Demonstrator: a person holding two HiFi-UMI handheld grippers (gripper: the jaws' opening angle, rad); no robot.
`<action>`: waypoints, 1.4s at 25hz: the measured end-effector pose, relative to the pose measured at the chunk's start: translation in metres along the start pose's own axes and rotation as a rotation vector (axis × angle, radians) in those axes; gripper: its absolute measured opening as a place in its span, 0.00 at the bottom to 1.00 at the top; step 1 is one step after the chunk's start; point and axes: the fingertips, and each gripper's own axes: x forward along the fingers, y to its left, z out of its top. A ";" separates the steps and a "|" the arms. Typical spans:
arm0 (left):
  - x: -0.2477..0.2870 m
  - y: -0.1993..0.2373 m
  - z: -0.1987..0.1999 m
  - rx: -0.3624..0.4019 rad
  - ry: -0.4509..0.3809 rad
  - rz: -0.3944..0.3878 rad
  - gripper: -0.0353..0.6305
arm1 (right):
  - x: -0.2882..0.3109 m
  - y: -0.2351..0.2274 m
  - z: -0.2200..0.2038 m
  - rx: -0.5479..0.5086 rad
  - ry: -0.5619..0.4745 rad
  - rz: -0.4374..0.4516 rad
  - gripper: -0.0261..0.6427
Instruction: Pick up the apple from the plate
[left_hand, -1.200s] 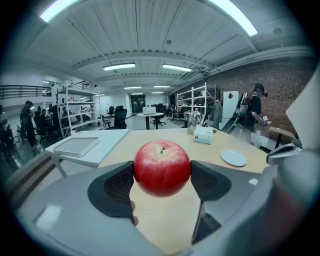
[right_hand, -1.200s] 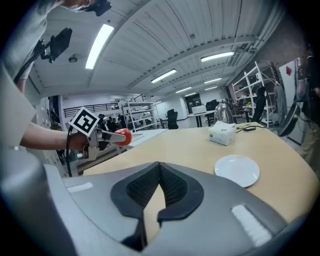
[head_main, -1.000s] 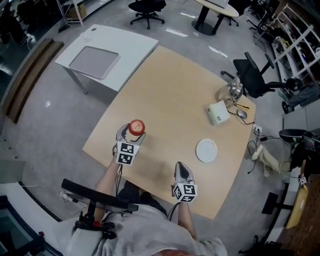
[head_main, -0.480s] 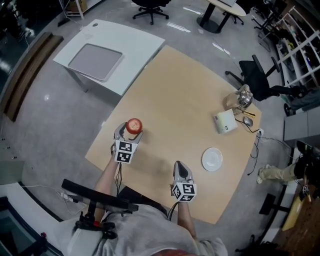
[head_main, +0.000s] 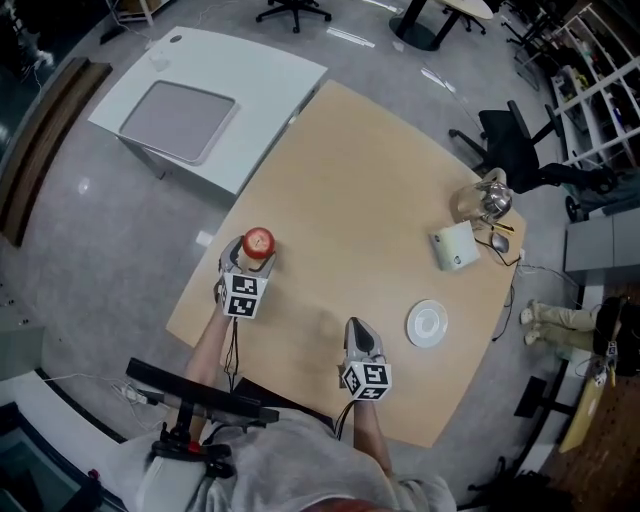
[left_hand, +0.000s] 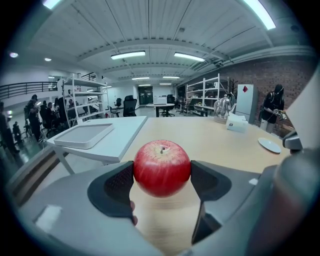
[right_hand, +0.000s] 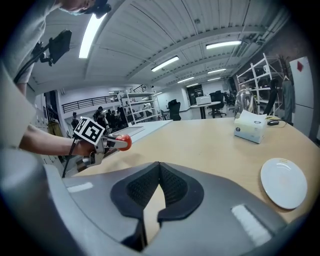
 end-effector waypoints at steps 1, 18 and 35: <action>0.004 0.004 -0.002 0.012 0.007 0.008 0.62 | 0.003 0.000 0.000 0.000 0.002 -0.001 0.05; 0.026 0.009 -0.023 -0.011 0.048 0.021 0.62 | 0.017 -0.014 0.006 -0.003 0.025 -0.007 0.05; 0.021 0.018 -0.031 -0.061 0.050 0.057 0.64 | 0.012 -0.014 0.010 -0.007 0.004 -0.013 0.05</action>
